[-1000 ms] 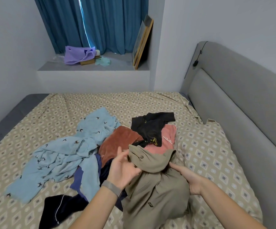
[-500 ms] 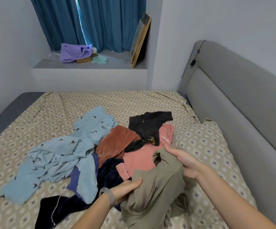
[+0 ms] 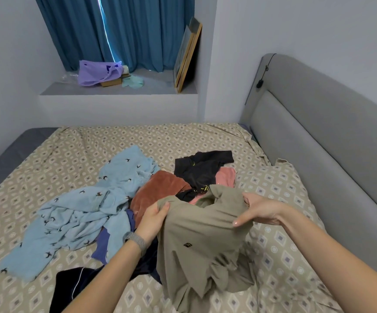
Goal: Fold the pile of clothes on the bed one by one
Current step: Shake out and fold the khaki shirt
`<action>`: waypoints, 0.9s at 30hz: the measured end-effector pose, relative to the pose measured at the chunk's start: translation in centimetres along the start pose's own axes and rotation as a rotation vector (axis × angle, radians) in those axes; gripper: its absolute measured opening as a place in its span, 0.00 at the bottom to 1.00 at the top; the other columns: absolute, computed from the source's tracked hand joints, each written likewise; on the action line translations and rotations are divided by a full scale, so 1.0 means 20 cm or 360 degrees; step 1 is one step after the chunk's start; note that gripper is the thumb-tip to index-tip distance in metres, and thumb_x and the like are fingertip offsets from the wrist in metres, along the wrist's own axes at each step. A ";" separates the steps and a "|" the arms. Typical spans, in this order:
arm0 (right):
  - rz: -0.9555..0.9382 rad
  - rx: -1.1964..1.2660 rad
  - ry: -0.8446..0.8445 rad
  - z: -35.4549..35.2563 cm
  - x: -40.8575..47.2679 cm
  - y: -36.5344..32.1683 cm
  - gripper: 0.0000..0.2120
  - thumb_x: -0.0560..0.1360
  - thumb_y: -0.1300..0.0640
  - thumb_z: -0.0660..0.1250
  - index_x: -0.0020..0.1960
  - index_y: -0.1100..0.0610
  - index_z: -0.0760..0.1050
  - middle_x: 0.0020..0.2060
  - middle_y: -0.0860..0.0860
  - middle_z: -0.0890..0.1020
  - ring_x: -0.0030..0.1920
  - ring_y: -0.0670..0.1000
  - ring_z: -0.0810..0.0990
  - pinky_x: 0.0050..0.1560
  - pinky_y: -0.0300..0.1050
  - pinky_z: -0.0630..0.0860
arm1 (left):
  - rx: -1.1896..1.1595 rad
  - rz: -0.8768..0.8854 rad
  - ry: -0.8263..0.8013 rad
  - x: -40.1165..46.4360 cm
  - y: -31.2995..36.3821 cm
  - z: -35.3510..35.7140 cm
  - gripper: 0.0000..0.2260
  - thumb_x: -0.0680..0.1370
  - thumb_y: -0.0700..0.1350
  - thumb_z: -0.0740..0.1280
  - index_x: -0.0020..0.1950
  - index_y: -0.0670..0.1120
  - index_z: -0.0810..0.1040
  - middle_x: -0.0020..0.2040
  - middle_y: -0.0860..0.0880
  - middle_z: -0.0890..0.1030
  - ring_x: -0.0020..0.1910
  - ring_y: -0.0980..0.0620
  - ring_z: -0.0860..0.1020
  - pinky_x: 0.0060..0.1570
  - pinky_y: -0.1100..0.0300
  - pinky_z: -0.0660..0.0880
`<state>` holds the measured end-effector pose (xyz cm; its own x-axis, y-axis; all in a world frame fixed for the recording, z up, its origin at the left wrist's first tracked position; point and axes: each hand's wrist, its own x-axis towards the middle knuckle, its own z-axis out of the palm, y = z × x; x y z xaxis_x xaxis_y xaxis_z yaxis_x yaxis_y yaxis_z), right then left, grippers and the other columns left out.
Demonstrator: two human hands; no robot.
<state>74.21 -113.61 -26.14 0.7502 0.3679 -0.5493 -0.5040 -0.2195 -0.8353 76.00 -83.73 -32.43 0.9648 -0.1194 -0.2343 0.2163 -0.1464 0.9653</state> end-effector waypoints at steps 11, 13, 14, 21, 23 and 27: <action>-0.0176 -0.0607 0.0771 0.03 -0.07 0.01 0.14 0.75 0.52 0.72 0.32 0.50 0.75 0.30 0.43 0.77 0.35 0.43 0.77 0.32 0.30 0.66 | 0.0452 0.0390 0.0299 0.01 0.29 -0.13 0.14 0.82 0.47 0.62 0.51 0.37 0.79 0.47 0.39 0.82 0.45 0.52 0.78 0.49 0.57 0.74; -0.0282 -0.0262 0.0774 0.05 -0.11 -0.01 0.07 0.74 0.47 0.71 0.45 0.50 0.82 0.45 0.48 0.84 0.51 0.48 0.82 0.46 0.34 0.74 | 0.0428 0.0493 0.0301 -0.02 0.38 -0.15 0.13 0.82 0.47 0.61 0.50 0.38 0.79 0.47 0.40 0.82 0.45 0.51 0.77 0.48 0.57 0.73; -0.0310 -0.0104 0.0753 0.05 -0.12 -0.03 0.14 0.72 0.43 0.72 0.51 0.52 0.82 0.51 0.50 0.83 0.55 0.50 0.81 0.54 0.39 0.75 | 0.0444 0.0586 0.0315 -0.03 0.43 -0.18 0.13 0.82 0.47 0.60 0.49 0.39 0.78 0.46 0.40 0.82 0.44 0.52 0.77 0.48 0.57 0.73; -0.0732 0.0097 0.0657 0.13 -0.30 -0.15 0.30 0.74 0.44 0.70 0.69 0.60 0.70 0.51 0.43 0.79 0.53 0.45 0.77 0.44 0.28 0.73 | 0.1505 0.1325 0.0323 -0.23 0.72 -0.33 0.17 0.78 0.53 0.58 0.35 0.43 0.72 0.27 0.46 0.74 0.28 0.45 0.72 0.32 0.58 0.56; -0.0807 -0.0044 0.0806 0.14 -0.34 -0.18 0.19 0.80 0.54 0.63 0.69 0.58 0.68 0.54 0.40 0.74 0.55 0.42 0.73 0.45 0.26 0.70 | 0.1496 0.1208 0.0255 -0.26 0.75 -0.35 0.18 0.76 0.57 0.58 0.32 0.46 0.67 0.27 0.51 0.70 0.28 0.49 0.69 0.31 0.59 0.60; -0.0742 -0.0266 0.0674 0.12 -0.43 -0.21 0.06 0.78 0.54 0.67 0.54 0.52 0.76 0.47 0.40 0.84 0.47 0.38 0.82 0.50 0.33 0.75 | 0.1161 0.0815 -0.0223 -0.36 0.74 -0.40 0.20 0.70 0.68 0.66 0.53 0.56 0.76 0.51 0.59 0.80 0.48 0.66 0.78 0.49 0.67 0.72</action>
<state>68.89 -113.65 -17.79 0.9951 0.0779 -0.0603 -0.0369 -0.2731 -0.9613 73.56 -77.17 -15.45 0.8795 -0.4529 0.1462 -0.4297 -0.6234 0.6532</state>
